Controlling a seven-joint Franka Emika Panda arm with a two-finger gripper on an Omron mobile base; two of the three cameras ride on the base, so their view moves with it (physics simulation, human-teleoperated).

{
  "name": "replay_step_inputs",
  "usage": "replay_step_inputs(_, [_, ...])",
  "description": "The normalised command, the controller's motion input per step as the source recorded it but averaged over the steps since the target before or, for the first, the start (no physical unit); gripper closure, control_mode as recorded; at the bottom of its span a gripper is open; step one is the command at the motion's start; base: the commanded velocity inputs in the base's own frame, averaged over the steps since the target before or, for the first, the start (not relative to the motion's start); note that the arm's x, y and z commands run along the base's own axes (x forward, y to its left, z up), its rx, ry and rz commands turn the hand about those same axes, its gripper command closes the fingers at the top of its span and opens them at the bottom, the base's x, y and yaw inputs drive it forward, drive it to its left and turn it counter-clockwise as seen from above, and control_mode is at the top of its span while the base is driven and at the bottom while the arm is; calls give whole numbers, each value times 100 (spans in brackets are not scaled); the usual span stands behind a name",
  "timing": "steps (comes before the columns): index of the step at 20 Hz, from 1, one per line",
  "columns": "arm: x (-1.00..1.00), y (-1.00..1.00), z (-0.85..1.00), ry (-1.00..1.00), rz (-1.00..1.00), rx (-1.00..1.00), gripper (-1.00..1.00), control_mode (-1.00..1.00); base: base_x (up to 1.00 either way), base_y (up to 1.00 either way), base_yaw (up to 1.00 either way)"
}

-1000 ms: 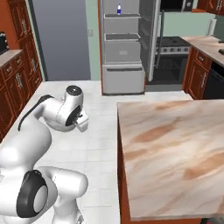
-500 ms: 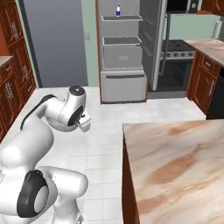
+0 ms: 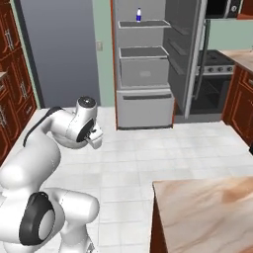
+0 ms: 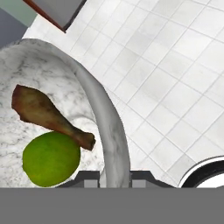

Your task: Pick the chicken drumstick and lime from their plates and place them in the bowl. Then put the bowl in the fridge.

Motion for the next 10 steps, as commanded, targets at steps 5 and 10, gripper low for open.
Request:
replay_step_inputs(5, [0, 0, 0, 0, 0, 0, 100, 100, 88, 50, 0])
replay_step_inputs(10, [0, 0, 0, 0, 0, 0, 100, 100, 88, 49, 0])
